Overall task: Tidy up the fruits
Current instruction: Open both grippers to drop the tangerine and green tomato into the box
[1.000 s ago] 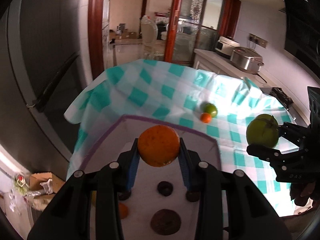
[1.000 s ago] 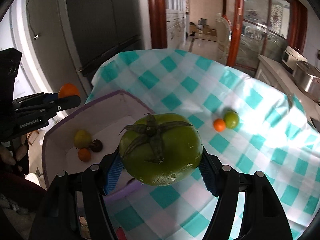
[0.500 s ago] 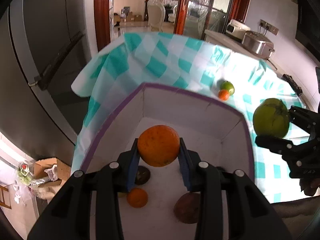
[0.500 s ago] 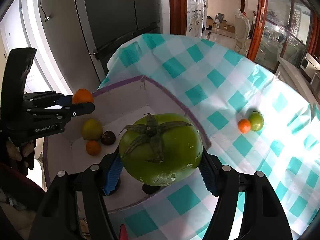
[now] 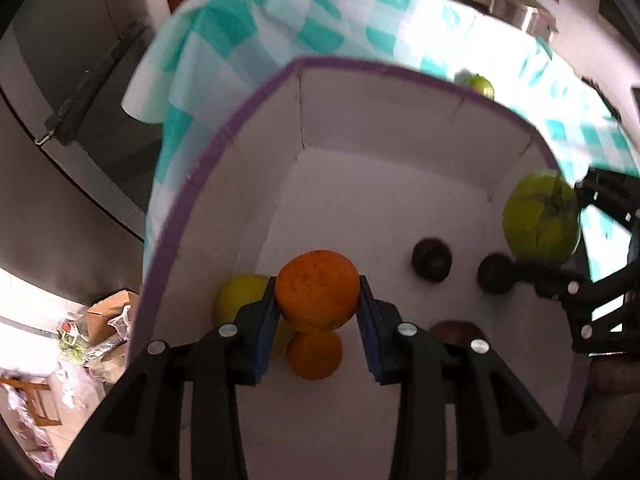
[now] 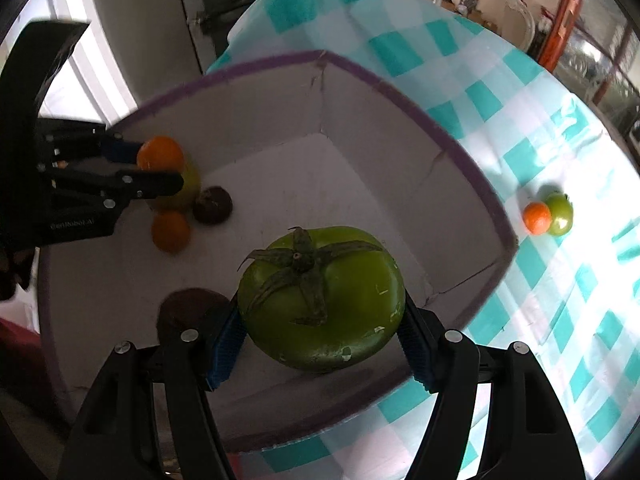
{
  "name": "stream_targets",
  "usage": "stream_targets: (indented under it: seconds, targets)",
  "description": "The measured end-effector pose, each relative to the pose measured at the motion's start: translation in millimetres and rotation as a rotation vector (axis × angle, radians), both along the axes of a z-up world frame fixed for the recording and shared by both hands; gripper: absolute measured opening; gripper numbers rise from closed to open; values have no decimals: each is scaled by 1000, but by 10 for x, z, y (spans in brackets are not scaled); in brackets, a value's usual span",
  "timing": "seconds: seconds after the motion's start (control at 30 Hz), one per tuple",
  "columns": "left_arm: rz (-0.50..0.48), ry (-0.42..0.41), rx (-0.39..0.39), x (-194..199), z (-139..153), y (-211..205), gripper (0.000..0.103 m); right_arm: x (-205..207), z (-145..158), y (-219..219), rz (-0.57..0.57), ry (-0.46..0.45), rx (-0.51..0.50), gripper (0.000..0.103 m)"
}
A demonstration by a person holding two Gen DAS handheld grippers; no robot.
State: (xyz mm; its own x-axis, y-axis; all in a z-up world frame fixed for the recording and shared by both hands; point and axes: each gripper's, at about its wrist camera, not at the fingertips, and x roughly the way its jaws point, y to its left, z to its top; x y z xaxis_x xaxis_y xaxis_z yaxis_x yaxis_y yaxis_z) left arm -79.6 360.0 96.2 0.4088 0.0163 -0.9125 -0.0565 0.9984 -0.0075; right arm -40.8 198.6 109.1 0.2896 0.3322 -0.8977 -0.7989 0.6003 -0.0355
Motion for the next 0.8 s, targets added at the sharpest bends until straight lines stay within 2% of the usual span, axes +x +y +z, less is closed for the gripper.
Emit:
stream_targets:
  seconds: [0.1, 0.2, 0.27, 0.33, 0.4, 0.53, 0.6, 0.67, 0.8]
  targets:
    - [-2, 28, -13, 10, -71, 35, 38, -4, -13, 31, -6, -15, -16, 68]
    - [1, 49, -9, 33, -114, 56, 40, -47, -42, 97, 24, -61, -73, 68]
    - [8, 56, -12, 36, -124, 64, 50, -45, -73, 139, 41, -55, -102, 68]
    - [17, 54, -12, 37, -112, 70, 64, -56, -105, 182, 54, -67, -134, 68]
    - [29, 48, -17, 22, -101, 90, 70, -93, -139, 223, 74, -70, -160, 68]
    - [38, 41, -24, -34, -97, 98, 74, -158, -118, 249, 86, -77, -141, 70]
    - [28, 43, -17, -60, -111, 56, 78, -151, -68, 255, 76, -94, -125, 81]
    - [26, 30, -6, -83, -98, 15, 81, -129, -21, 244, 64, -98, -109, 82]
    - [85, -5, 44, -90, -29, 4, 99, -96, 61, 183, 40, -106, -73, 86]
